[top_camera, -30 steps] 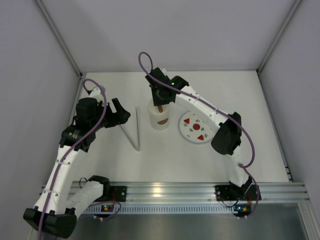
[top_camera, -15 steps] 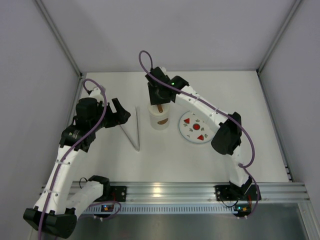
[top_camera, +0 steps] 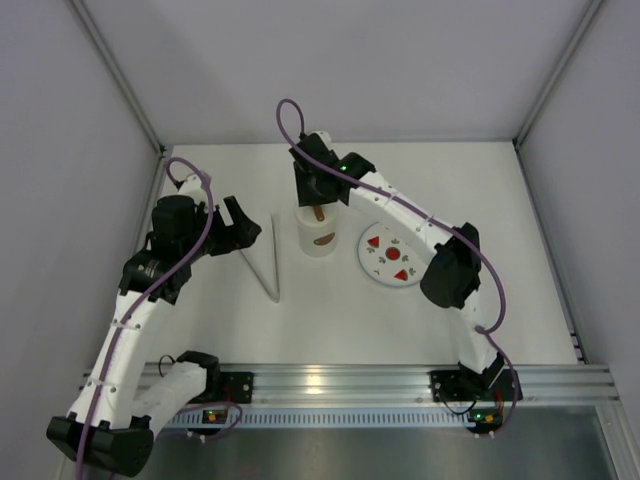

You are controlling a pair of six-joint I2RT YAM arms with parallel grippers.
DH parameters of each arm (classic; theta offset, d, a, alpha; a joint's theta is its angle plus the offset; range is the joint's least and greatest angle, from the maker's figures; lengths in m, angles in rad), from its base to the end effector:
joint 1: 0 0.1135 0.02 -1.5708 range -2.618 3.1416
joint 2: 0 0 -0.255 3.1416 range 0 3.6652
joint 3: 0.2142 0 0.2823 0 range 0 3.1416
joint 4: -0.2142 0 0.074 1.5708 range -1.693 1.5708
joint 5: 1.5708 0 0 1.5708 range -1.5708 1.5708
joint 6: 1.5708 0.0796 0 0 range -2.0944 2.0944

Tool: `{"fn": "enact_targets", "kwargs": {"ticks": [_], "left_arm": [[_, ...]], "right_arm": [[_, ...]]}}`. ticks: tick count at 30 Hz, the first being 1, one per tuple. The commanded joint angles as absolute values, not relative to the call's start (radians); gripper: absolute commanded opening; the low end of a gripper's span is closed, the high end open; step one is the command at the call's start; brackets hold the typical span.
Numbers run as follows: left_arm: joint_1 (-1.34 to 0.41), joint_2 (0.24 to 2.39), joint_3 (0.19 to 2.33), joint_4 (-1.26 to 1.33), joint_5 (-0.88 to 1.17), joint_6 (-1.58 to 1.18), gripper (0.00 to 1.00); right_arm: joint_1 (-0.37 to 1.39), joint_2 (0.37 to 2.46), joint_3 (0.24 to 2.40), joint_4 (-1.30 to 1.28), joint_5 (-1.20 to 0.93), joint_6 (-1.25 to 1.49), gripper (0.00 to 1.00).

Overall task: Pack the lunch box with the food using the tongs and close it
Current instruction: Close the box lid on the packing box.

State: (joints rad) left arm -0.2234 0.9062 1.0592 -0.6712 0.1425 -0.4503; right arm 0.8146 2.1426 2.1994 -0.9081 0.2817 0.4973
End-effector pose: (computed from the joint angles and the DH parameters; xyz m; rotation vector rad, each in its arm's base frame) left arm 0.2500 -0.0684 0.3399 -0.1534 2.1264 -0.5525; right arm 0.3792 0.3697 0.2903 -0.2520 2.3832 0.2801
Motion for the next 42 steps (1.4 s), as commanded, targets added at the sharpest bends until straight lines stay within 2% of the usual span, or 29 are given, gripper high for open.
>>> {"fn": "enact_targets", "kwargs": {"ticks": [1,15,24,37,42], "left_arm": [[-0.225,0.907,1.097,-0.663,0.156,-0.451,0.87],[-0.225,0.927,1.097,-0.650,0.169,-0.460,0.87],[-0.225,0.951,1.085,-0.629,0.186,-0.471,0.87],[-0.225,1.156,1.098,-0.407,0.071,-0.607,0.86],[-0.225,1.302,1.152,-0.318,0.015,-0.686,0.81]], "right_arm": [[0.802,2.206,2.161,-0.908,0.310,0.495,0.43],[0.804,2.256,2.154,-1.023,0.428,0.437,0.41],[0.813,2.183,2.099,-0.962,0.399,0.423,0.41],[0.821,1.974,1.994,-0.833,0.399,0.413,0.43],[0.816,1.933,1.994,-0.809,0.402,0.384,0.45]]}}
